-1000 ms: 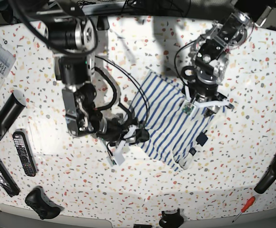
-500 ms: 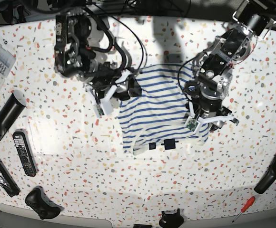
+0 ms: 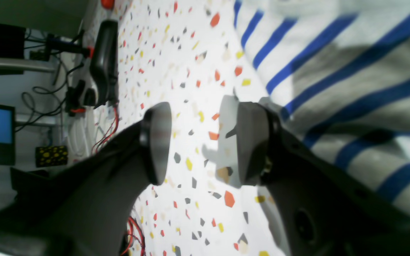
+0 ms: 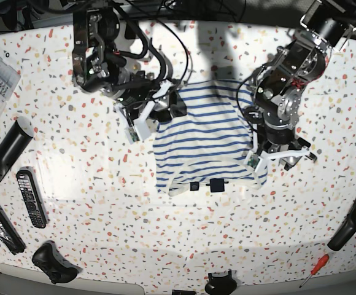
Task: Layout the t-shirt on the table in an organized manner, then fold the t-shirt properly
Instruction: 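Release the shirt and lift both grippers away from it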
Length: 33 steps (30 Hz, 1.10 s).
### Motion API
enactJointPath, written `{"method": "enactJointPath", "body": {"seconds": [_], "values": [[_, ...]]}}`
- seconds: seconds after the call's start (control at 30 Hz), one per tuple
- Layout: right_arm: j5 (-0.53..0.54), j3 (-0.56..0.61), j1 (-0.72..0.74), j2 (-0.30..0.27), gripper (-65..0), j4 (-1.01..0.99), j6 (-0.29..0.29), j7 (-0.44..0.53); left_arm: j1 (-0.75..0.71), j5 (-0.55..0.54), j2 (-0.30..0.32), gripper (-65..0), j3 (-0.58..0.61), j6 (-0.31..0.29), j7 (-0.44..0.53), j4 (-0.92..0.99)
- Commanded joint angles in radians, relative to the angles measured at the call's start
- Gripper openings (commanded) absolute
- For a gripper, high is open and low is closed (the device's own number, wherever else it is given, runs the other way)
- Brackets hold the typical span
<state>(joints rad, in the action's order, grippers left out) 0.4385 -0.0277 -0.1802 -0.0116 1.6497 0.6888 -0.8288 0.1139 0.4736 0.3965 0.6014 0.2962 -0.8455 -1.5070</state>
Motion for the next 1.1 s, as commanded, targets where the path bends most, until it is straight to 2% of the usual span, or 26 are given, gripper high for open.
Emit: {"method": "enactJointPath", "body": {"seconds": [0.0,0.1,0.23,0.33,0.47,0.6,0.73,0.9,1.07], "values": [[0.011,0.001,0.018,0.0,-40.7,0.02,0.009,0.021,0.022,0.037,0.006,-38.1,-0.006,0.015,0.003,-0.015],[0.011,0.001,0.027,0.001,-40.7,0.02,0.009,0.021,0.022,0.089,0.006,-38.1,-0.006,0.015,-0.01,-0.015],[0.011,0.001,0.034,0.001,-40.7,0.024,0.009,0.021,0.022,0.235,0.006,-38.1,-0.006,0.024,-0.116,-0.016],[0.011,0.001,0.034,0.0,-40.7,0.046,0.009,0.02,0.022,0.302,0.006,-38.1,-0.006,0.094,-0.166,-0.016],[0.002,0.001,0.034,0.0,-40.7,0.113,0.009,0.016,0.022,0.371,0.014,-38.1,-0.006,0.169,-0.184,-0.017],[-0.067,-0.032,0.033,0.0,-40.7,0.203,0.009,-0.013,0.022,0.289,0.069,-38.1,-0.006,0.243,-0.203,-0.021],[-0.056,-0.129,0.024,-0.003,-40.7,0.284,0.009,-0.041,0.022,0.14,0.16,-38.1,-0.006,0.321,-0.227,-0.024],[0.045,-0.274,-0.015,-0.032,-40.7,0.345,0.009,-0.072,-0.01,0.107,0.225,-38.1,-0.006,0.331,-0.241,-0.127],[0.121,-0.383,-0.071,-0.083,-40.7,0.362,0.009,-0.099,-0.032,0.046,0.238,-38.6,-0.02,0.33,-0.213,-0.306]]}}
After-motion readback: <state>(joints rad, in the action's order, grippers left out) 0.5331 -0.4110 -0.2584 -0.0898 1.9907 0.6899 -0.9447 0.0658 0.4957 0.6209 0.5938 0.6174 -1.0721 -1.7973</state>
